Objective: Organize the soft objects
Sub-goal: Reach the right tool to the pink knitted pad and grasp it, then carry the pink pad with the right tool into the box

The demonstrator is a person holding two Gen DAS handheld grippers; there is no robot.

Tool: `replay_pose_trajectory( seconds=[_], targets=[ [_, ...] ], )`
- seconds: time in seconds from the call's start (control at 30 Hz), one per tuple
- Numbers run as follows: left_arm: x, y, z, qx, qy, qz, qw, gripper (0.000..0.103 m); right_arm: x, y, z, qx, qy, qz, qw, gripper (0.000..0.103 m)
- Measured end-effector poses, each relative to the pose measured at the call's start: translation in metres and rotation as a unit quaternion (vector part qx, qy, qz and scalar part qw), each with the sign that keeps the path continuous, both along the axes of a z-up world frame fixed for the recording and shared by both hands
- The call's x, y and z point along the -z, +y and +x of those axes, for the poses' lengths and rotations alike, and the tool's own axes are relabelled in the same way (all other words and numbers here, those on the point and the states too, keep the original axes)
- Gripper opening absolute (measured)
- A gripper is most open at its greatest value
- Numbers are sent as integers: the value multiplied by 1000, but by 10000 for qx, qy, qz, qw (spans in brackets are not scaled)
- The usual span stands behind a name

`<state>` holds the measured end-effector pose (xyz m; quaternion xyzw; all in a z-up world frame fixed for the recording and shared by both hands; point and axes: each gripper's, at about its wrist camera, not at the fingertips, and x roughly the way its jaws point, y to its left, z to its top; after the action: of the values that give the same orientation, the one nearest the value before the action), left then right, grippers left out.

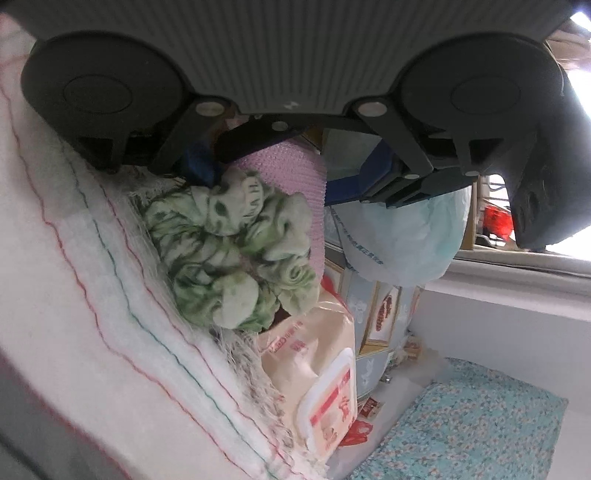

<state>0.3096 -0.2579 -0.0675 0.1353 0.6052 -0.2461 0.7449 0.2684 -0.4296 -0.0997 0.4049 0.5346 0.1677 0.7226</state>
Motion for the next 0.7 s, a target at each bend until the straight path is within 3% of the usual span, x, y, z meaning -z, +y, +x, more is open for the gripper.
replay_pose_trajectory(
  seconds=[0.17,0.37,0.7],
  targets=[
    [-9,9,0,-33,-62,-63,10000,84,0,-3,-1,57,30,263,9996,84],
    [-38,16,-14,32,-475,-45,9989,84,-8,3,-3,-9,22,586,9983,85],
    [-82,51,-43,-82,-930,-175,9955,84,-45,16,-17,-144,-329,967,9947,85]
  ],
)
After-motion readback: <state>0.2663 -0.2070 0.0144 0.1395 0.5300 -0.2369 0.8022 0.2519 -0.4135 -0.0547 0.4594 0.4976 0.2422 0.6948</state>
